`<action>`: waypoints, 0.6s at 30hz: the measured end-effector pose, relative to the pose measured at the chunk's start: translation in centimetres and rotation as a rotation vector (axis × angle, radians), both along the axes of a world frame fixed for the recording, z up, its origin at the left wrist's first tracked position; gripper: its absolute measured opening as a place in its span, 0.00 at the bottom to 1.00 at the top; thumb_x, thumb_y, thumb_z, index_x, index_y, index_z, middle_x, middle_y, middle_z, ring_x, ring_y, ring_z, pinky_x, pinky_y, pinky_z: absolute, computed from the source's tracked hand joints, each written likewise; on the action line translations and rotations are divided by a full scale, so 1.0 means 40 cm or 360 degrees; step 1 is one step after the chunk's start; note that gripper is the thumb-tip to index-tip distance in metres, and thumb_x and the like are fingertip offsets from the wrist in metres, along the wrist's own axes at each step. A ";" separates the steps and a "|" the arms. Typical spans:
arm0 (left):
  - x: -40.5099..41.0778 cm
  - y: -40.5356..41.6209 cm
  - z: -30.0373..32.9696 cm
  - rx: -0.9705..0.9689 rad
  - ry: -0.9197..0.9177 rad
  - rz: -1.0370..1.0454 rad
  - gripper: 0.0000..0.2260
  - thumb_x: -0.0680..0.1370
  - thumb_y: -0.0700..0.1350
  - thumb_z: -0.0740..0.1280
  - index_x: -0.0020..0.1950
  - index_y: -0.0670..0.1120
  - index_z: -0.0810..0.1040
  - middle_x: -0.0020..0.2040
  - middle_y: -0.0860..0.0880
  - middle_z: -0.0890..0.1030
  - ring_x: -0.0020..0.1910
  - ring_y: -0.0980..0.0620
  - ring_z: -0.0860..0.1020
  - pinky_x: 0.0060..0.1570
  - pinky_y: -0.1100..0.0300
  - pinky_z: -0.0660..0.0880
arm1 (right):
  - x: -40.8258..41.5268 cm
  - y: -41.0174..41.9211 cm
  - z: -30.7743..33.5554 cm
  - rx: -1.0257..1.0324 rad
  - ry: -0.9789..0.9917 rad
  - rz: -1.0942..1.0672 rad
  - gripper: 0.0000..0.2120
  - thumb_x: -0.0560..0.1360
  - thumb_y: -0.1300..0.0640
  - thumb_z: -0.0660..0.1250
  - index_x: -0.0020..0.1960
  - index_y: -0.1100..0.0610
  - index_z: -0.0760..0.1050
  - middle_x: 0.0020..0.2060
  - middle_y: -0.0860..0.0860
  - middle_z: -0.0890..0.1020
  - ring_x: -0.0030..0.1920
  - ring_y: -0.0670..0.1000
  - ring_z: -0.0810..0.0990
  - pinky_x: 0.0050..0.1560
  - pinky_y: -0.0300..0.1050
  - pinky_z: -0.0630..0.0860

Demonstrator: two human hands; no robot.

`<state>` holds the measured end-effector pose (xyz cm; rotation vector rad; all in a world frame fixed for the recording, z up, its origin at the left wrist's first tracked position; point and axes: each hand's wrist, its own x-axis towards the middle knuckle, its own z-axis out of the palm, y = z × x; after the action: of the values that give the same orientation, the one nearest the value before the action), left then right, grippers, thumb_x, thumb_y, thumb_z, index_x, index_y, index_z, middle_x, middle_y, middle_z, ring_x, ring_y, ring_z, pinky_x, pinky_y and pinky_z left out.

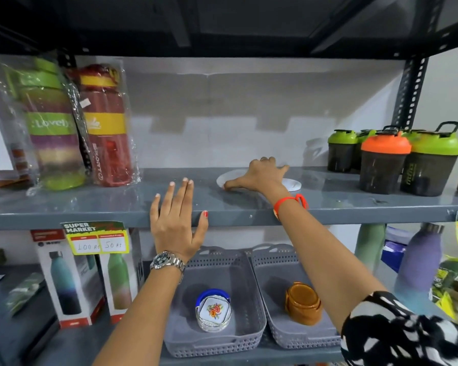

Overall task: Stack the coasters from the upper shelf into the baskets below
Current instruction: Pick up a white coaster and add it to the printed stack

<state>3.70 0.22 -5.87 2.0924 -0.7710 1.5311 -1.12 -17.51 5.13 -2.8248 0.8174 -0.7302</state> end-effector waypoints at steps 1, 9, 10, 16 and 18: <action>0.000 0.000 0.000 0.0000 0.0004 -0.0002 0.26 0.77 0.55 0.54 0.69 0.41 0.71 0.68 0.45 0.73 0.67 0.44 0.70 0.66 0.45 0.61 | -0.009 0.010 -0.003 -0.0073 -0.0108 -0.0023 0.40 0.58 0.26 0.66 0.56 0.57 0.77 0.59 0.55 0.76 0.65 0.57 0.67 0.67 0.67 0.58; -0.006 0.004 0.005 0.0023 0.0045 -0.0017 0.26 0.77 0.54 0.55 0.69 0.40 0.72 0.68 0.45 0.73 0.68 0.44 0.70 0.68 0.47 0.59 | -0.124 0.113 -0.048 -0.0479 -0.1145 -0.0088 0.44 0.55 0.24 0.63 0.59 0.54 0.77 0.53 0.52 0.79 0.56 0.57 0.76 0.65 0.68 0.61; -0.006 0.004 0.004 0.0028 0.0055 -0.0026 0.26 0.76 0.54 0.55 0.69 0.40 0.72 0.68 0.45 0.73 0.68 0.44 0.69 0.68 0.47 0.59 | -0.137 0.125 -0.055 -0.0506 -0.1235 -0.0084 0.45 0.55 0.24 0.62 0.60 0.54 0.77 0.52 0.52 0.80 0.56 0.56 0.76 0.65 0.67 0.62; -0.010 0.007 0.006 0.0076 0.0129 -0.0005 0.28 0.76 0.55 0.54 0.70 0.40 0.70 0.69 0.45 0.72 0.68 0.44 0.69 0.68 0.47 0.58 | -0.227 0.185 -0.080 -0.0555 -0.1666 0.0032 0.46 0.58 0.24 0.63 0.62 0.57 0.77 0.53 0.56 0.80 0.56 0.53 0.69 0.60 0.60 0.68; -0.014 0.007 0.009 0.0072 0.0141 -0.0022 0.28 0.79 0.57 0.51 0.70 0.40 0.70 0.69 0.44 0.72 0.68 0.44 0.69 0.68 0.47 0.57 | -0.249 0.199 -0.081 -0.0569 -0.1773 0.0053 0.46 0.58 0.24 0.64 0.63 0.57 0.77 0.53 0.57 0.80 0.55 0.54 0.70 0.59 0.59 0.68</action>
<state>3.15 0.52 -5.51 2.1669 -0.7933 1.4160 -11.07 -9.57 1.87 -2.0386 0.4300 -2.2577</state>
